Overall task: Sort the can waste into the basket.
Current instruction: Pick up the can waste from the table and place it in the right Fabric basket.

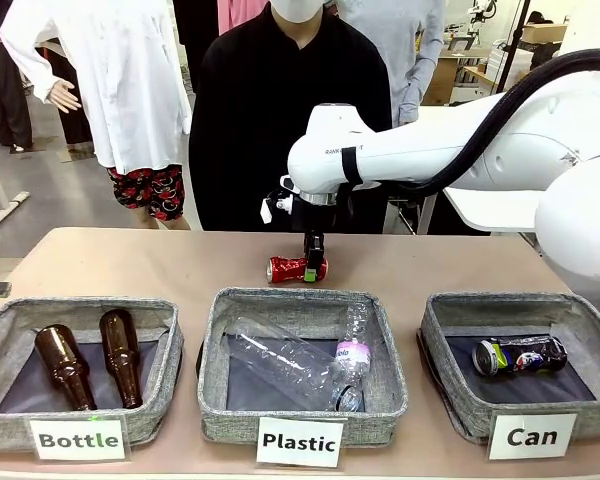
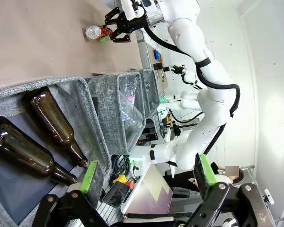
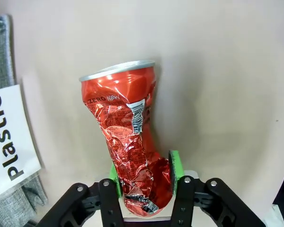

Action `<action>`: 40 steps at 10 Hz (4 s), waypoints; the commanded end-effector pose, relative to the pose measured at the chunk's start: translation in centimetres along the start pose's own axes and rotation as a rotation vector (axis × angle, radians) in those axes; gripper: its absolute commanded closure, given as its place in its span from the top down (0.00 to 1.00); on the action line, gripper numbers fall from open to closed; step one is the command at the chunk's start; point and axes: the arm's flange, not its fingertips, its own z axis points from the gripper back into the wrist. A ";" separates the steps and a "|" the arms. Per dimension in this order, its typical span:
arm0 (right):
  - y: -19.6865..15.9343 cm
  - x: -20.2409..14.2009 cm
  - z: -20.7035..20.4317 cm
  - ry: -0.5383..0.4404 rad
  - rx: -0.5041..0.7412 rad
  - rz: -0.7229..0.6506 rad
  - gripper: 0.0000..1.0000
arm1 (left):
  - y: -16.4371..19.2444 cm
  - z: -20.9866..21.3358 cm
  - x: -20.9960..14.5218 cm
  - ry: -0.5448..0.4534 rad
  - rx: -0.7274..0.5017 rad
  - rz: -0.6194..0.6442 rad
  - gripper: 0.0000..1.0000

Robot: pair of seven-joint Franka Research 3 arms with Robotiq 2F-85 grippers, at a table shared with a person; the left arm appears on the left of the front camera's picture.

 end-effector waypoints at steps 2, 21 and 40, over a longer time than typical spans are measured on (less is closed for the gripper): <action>0.6 0.5 1.5 -0.016 -0.034 0.015 0.00 | -0.3 0.3 0.0 0.001 -0.010 -0.001 1.00; 36.1 -28.5 13.8 -0.030 -0.264 -0.671 0.00 | -0.3 0.3 0.0 0.001 -0.010 -0.001 1.00; 34.6 -39.5 9.6 -1.933 0.494 -1.532 1.00 | -0.3 0.3 0.0 0.001 -0.010 -0.001 1.00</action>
